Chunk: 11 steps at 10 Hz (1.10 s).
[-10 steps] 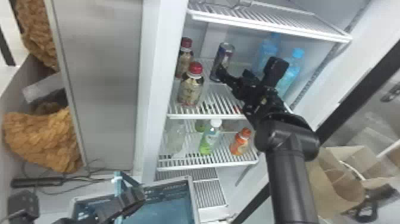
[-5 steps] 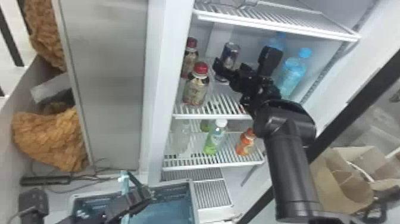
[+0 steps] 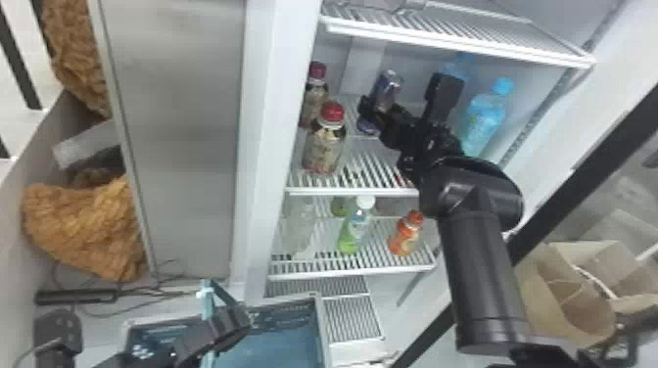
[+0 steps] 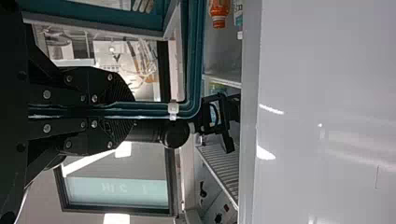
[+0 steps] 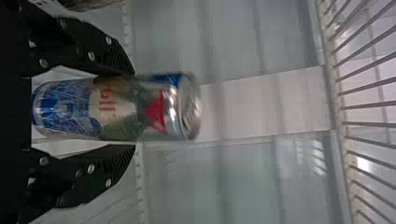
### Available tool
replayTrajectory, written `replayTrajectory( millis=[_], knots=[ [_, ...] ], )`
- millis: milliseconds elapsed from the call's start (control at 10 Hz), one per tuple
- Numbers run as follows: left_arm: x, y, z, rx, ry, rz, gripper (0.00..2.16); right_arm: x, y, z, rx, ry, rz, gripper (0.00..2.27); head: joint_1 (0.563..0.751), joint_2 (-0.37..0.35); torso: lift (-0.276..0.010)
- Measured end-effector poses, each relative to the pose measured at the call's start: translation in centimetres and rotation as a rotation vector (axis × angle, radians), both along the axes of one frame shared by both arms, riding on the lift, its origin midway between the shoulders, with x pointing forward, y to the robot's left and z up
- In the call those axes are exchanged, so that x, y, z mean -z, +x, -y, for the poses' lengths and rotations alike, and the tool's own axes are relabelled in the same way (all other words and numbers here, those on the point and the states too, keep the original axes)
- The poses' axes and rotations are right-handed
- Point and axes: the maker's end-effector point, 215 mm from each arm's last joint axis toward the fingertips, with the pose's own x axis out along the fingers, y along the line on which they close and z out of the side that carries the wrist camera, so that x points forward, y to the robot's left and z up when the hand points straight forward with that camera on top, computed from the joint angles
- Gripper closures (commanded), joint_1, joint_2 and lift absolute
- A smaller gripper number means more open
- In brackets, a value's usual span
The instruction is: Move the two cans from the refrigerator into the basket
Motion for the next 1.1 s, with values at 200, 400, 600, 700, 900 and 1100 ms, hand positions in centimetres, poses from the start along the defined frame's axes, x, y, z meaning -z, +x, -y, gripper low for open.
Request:
replayTrajectory(
  millis=[200, 400, 600, 700, 900, 1100],
  knots=[
    [0.0, 0.0, 0.0, -0.002, 0.0, 0.0, 1.19, 0.0, 0.0, 0.2, 0.002, -0.008, -0.002, 1.27, 0.695, -0.311, -0.031],
    [0.1, -0.1, 0.0, -0.001, -0.002, -0.003, 1.19, -1.2, -0.7, 0.6, 0.008, -0.041, 0.025, 1.27, 0.692, -0.317, -0.031],
    [0.0, -0.1, -0.1, -0.003, -0.006, -0.004, 1.19, -2.0, -2.4, 0.9, 0.02, -0.085, 0.033, 1.27, 0.692, -0.323, -0.031],
    [0.0, -0.2, -0.1, -0.004, -0.009, -0.004, 1.19, -1.8, -3.4, 1.0, 0.023, -0.096, 0.023, 1.27, 0.695, -0.328, -0.031],
    [-0.1, -0.3, 0.0, -0.004, -0.014, -0.007, 1.19, -1.4, -5.5, 0.7, 0.015, -0.102, 0.01, 1.27, 0.695, -0.334, -0.031],
    [0.0, -0.4, 0.0, -0.003, -0.015, -0.01, 1.19, -1.5, -7.6, -0.2, -0.006, -0.102, 0.009, 1.27, 0.695, -0.335, -0.031]
  ],
)
